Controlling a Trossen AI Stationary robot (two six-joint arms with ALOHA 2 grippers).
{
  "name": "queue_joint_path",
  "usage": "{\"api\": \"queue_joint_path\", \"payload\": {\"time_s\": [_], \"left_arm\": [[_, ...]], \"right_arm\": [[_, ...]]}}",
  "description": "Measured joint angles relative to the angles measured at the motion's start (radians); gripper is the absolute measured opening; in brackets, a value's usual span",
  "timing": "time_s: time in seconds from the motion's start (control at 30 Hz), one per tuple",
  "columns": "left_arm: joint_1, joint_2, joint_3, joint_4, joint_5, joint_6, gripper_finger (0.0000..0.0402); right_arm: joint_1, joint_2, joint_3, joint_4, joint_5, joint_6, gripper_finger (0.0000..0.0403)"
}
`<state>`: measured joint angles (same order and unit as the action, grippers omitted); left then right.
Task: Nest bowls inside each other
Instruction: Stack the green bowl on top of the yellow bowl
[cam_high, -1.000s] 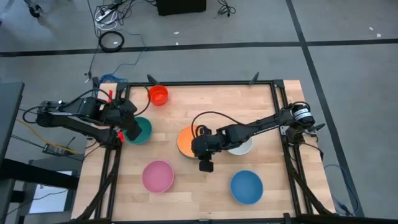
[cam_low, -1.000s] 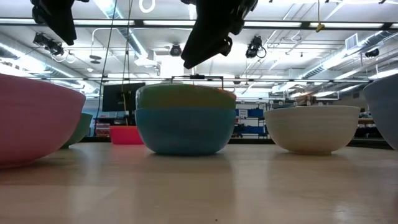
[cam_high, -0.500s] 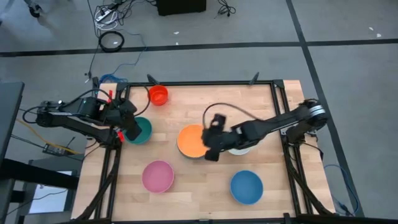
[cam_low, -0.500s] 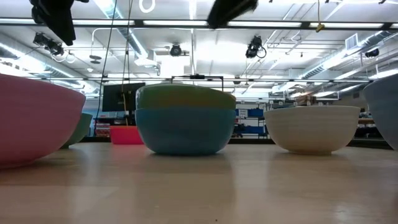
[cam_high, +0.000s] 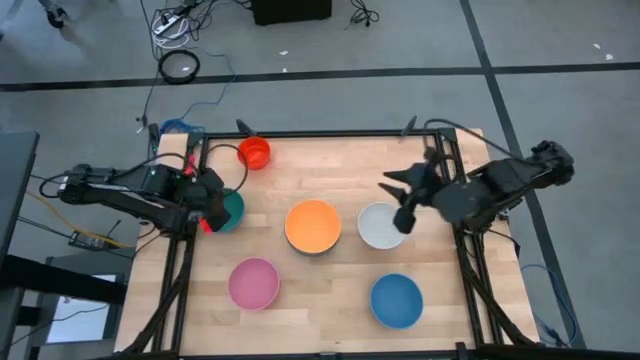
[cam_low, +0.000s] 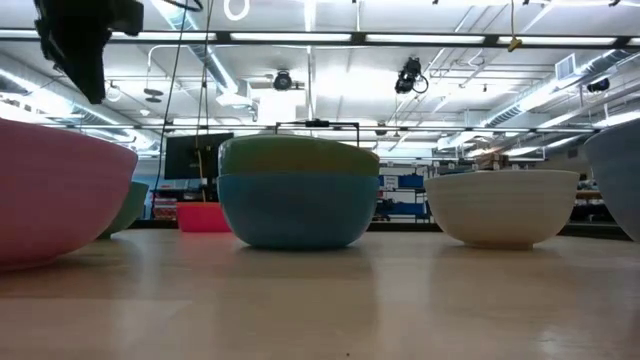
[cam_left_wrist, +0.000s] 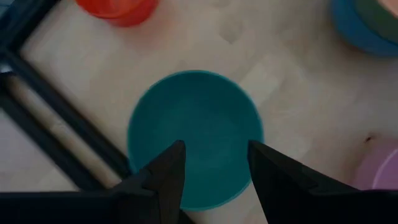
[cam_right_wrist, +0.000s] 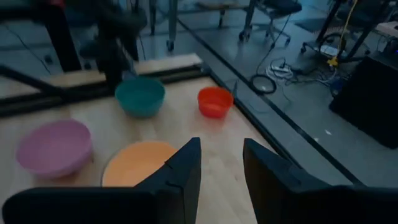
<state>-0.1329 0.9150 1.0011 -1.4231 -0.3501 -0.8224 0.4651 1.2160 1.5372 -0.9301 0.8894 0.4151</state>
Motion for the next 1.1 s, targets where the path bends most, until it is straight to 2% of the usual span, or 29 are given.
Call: {"api": "queue_joint_path", "payload": {"time_s": [0.23, 0.5, 0.73, 1.1], "left_arm": [[0.000, 0.000, -0.143, 0.191, 0.082, 0.021, 0.0182], [0.000, 0.000, -0.294, 0.297, 0.136, 0.007, 0.0182], [0.000, 0.000, -0.324, 0.369, 0.146, 0.000, 0.0182], [0.000, 0.011, -0.353, 0.390, 0.153, -0.026, 0.0182]], "right_arm": [[0.044, -0.040, 0.000, -0.071, 0.087, 0.054, 0.0105], [0.045, -0.001, 0.000, -0.195, 0.087, 0.165, 0.0105], [0.038, 0.041, 0.000, -0.234, 0.085, 0.195, 0.0105], [0.036, 0.059, 0.000, -0.234, 0.076, 0.196, 0.0105]]}}
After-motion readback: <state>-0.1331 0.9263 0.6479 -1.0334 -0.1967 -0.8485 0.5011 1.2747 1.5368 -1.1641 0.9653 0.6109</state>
